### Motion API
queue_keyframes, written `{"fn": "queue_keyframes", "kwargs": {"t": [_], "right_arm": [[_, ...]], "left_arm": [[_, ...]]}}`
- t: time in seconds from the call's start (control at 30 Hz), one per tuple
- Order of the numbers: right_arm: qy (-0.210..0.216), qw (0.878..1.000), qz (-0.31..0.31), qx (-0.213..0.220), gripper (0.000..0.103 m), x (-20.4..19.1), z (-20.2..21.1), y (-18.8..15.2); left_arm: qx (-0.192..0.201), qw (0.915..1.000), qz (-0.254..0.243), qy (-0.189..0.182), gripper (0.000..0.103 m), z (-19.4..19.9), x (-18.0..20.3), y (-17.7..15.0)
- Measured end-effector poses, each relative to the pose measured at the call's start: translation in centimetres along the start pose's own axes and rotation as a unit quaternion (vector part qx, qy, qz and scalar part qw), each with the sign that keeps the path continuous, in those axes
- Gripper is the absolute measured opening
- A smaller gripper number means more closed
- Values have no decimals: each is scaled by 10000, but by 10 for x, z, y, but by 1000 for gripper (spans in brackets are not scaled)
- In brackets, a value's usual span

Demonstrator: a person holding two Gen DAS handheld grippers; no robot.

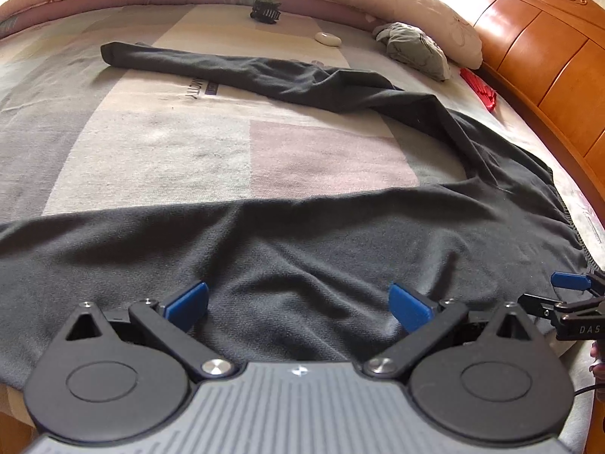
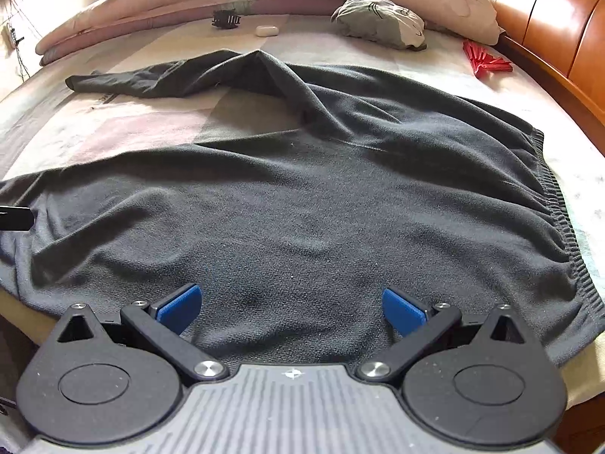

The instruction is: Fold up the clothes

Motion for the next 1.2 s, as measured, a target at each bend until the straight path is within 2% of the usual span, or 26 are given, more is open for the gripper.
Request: {"fn": "queue_keyframes", "kwargs": {"t": [0.23,0.37,0.5,0.67,0.83,0.87,1.03,1.2], "right_arm": [[339,9980,-237,480,103,2,34,9],[642,9941,-501,723,103,11,52,11],[936,9890,-826,796,103,22,61,10],[702,9919,-828,660,103,22,53,15],[720,9922,-770,670,102,9,40,39],[769,9924,-674,680,100,4,37,46],[965,9938,52,546,73,-35,9,91],[1227,9883,677,608,63,-87,-20,145]], "left_arm": [[301,9994,-173,34,101,35,11,15],[352,9983,-460,67,101,36,26,32],[338,9968,-707,-156,101,28,41,46],[263,9953,-842,-400,101,10,43,57],[186,9961,-713,-486,101,-7,19,64],[178,9965,-678,-465,101,-10,12,66],[262,9987,-351,-259,101,-16,-32,83],[324,9992,-251,39,101,-25,-74,106]]}}
Point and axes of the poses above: each gripper's, at about its wrist camera, not at the fingertips, and z roughly against the way its jaws point, x to its right, y to its top, the point moved 8 cm from there along -z, roughly the way its jaws point, and after that the axes turned 8 degrees about -y, right-handed, at the moved point
